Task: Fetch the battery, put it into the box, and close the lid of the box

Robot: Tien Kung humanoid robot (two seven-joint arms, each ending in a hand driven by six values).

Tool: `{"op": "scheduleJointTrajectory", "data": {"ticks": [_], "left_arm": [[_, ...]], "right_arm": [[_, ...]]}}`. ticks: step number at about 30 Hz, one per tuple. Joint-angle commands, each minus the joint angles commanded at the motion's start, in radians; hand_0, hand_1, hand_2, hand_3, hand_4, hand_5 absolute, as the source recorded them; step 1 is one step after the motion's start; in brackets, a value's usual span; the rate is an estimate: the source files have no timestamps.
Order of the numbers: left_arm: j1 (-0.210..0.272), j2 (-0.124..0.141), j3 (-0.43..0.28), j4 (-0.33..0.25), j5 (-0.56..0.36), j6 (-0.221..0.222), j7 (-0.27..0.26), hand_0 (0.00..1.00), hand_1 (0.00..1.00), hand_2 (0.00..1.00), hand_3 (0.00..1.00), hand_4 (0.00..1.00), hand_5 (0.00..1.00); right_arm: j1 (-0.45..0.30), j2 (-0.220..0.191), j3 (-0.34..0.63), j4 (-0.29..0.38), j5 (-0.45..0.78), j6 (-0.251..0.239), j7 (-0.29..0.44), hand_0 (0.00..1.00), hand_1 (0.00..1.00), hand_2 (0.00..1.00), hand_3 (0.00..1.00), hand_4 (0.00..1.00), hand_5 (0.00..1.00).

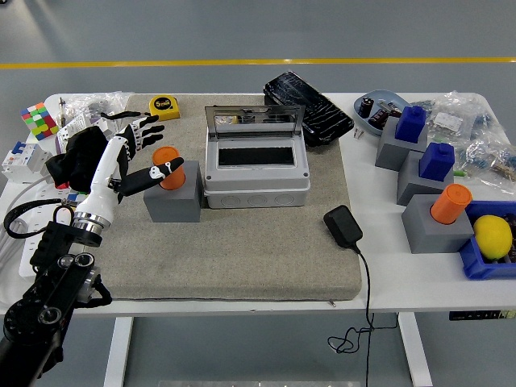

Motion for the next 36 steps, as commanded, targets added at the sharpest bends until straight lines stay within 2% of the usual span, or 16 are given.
{"op": "scheduleJointTrajectory", "data": {"ticks": [2,7,8,13,14,19,20,25,26,36], "left_arm": [[-0.004,-0.003,0.003,0.01,0.004,0.003,-0.008,0.796,0.834,0.828,0.894,0.998,0.155],[-0.019,-0.007,0.012,0.057,0.003,0.026,-0.053,0.796,0.834,0.828,0.894,0.998,0.155],[-0.021,-0.007,0.013,0.063,0.002,0.029,-0.058,0.706,0.738,0.74,0.824,0.998,0.058],[-0.036,-0.007,0.021,0.1,-0.016,0.045,-0.091,0.706,0.738,0.74,0.824,0.998,0.058],[-0.04,-0.007,0.024,0.109,-0.022,0.046,-0.097,0.496,0.583,0.623,0.709,0.998,0.002],[-0.056,-0.007,0.039,0.145,-0.078,0.046,-0.131,0.496,0.583,0.623,0.709,0.998,0.002],[-0.059,-0.007,0.041,0.151,-0.084,0.045,-0.134,0.414,0.462,0.538,0.655,0.998,0.002],[-0.07,-0.007,0.054,0.174,-0.125,0.029,-0.141,0.414,0.462,0.538,0.655,0.998,0.002],[-0.071,-0.007,0.058,0.177,-0.131,0.026,-0.141,0.445,0.417,0.498,0.641,0.998,0.002],[-0.09,-0.007,0.086,0.197,-0.173,0.006,-0.143,0.476,0.426,0.533,0.637,0.996,0.002]], "right_arm": [[0.0,0.0,-0.001,0.0,0.001,0.0,0.0,0.771,0.722,0.731,0.741,0.998,0.646],[0.0,0.002,-0.008,0.0,0.007,0.002,0.002,0.771,0.722,0.731,0.741,0.998,0.646],[0.0,0.002,-0.009,0.0,0.007,0.002,0.002,0.769,0.722,0.73,0.742,0.998,0.646],[0.001,0.002,-0.01,0.0,0.005,0.003,0.001,0.769,0.722,0.73,0.742,0.998,0.646],[0.001,0.002,-0.01,0.0,0.005,0.003,0.0,0.769,0.722,0.73,0.743,0.998,0.645],[0.002,0.003,-0.015,0.0,0.011,0.002,0.001,0.769,0.722,0.73,0.743,0.998,0.645],[0.002,0.003,-0.015,0.0,0.011,0.003,0.001,0.769,0.722,0.73,0.745,0.998,0.645],[0.002,0.003,-0.016,0.0,0.01,0.003,0.0,0.769,0.722,0.73,0.745,0.998,0.645],[0.002,0.003,-0.015,0.0,0.008,0.003,0.0,0.77,0.722,0.73,0.744,0.998,0.644],[0.003,0.004,-0.025,0.0,0.013,0.004,0.001,0.77,0.722,0.73,0.746,0.998,0.644]]}}
